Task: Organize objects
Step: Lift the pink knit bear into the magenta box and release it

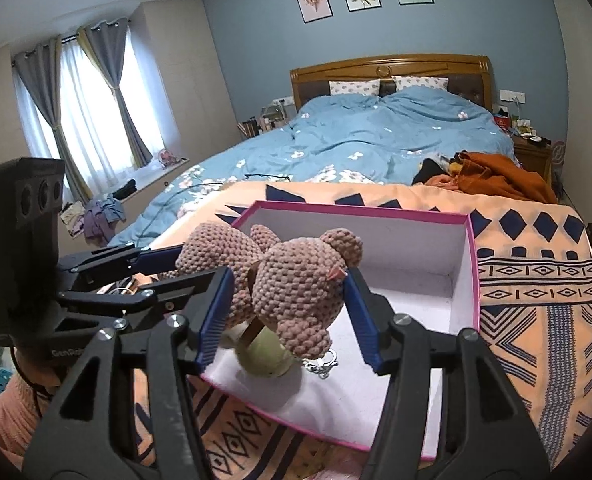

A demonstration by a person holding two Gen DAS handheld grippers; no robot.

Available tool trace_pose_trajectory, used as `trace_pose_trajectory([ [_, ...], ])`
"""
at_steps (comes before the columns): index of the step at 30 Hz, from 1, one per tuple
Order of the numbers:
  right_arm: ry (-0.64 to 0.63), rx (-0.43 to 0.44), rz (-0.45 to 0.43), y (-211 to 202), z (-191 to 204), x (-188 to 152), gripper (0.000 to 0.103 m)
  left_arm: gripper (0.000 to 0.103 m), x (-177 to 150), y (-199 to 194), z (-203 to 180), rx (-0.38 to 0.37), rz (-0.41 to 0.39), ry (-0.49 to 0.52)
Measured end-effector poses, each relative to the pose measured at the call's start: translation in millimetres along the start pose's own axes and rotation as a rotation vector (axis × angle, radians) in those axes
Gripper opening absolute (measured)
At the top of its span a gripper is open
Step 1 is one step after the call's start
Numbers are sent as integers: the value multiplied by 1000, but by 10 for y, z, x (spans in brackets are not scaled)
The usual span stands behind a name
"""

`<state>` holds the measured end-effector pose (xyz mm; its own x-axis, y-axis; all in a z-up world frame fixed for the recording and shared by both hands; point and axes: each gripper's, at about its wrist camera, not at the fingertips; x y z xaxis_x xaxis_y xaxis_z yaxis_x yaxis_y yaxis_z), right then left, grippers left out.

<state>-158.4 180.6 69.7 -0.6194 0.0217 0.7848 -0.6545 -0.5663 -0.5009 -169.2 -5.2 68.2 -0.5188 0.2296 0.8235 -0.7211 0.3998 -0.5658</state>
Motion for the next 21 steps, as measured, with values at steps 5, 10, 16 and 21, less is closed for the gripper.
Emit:
trace_pose_trajectory([
  [5,13,-14,19,140,-77,34,59,50,-12,171,72,2,31,-13],
  [10,19,-43,48,333,-142,66,59,50,12,310,132,22,62,-26],
  [16,68,-49,99,592,-254,118,73,50,-10,467,244,84,107,-69],
  [21,93,-68,138,744,-298,87,75,51,-78,394,270,92,82,-83],
])
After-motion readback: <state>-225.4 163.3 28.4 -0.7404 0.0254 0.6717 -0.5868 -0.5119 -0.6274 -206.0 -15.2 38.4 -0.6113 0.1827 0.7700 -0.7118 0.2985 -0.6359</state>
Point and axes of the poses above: each gripper's, at about its wrist camera, not at the fingertips, and y roughly the way its jaws point, z to its left, x to its top, and after that the axes turned 10 degrees about y, right-handed
